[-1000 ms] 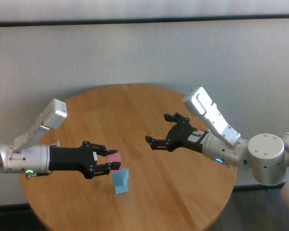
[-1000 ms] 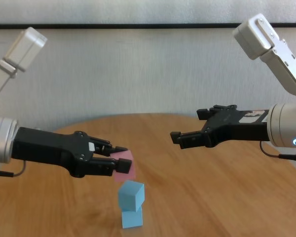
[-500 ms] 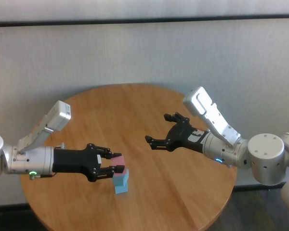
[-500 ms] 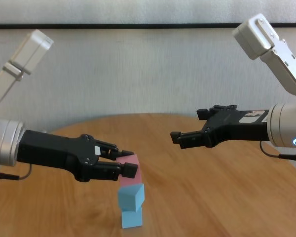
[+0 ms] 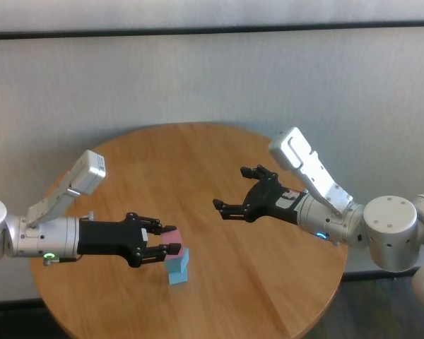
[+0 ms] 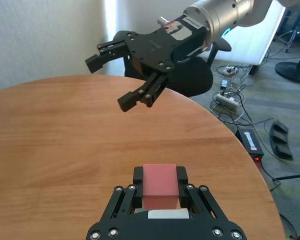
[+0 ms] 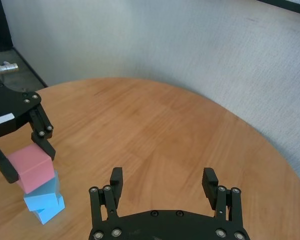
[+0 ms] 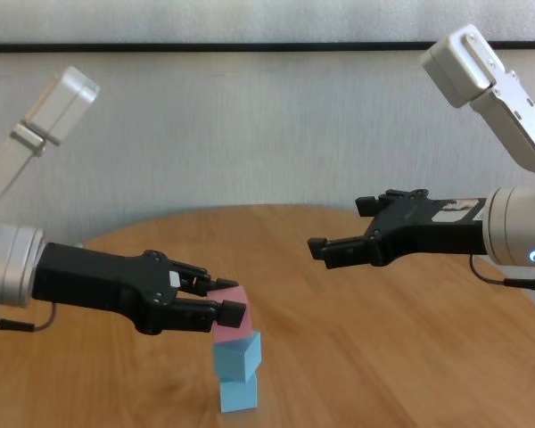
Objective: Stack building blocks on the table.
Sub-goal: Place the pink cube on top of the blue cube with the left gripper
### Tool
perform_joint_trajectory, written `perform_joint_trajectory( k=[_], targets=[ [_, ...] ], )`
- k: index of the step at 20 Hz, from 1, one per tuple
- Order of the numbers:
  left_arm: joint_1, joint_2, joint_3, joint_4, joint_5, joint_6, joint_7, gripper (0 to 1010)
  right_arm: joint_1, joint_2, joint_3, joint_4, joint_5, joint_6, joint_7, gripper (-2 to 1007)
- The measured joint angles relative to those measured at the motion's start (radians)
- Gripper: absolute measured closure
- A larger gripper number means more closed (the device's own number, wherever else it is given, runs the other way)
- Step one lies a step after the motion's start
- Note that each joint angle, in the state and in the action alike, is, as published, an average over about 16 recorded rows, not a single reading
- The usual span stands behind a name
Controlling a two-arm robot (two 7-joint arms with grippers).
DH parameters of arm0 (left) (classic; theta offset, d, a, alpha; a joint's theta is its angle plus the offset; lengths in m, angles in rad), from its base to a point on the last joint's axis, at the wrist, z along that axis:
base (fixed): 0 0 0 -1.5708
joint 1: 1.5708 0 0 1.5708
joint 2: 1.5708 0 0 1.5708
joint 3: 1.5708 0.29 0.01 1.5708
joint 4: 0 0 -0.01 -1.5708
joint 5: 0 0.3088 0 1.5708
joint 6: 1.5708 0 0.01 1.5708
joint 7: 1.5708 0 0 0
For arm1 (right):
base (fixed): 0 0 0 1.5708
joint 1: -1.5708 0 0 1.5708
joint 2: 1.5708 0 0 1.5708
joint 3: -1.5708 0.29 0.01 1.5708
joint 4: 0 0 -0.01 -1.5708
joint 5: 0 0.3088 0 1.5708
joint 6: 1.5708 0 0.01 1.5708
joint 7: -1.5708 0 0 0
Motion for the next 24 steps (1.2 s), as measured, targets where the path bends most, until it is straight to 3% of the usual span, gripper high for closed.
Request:
perform_joint_trajectory(
  k=[24],
  targets=[
    [-0.009,-0.006,0.02,0.026,-0.015,-0.001,0.025,616,0.0,0.0,0.0,0.0,0.0,0.0,0.0,4]
  ],
)
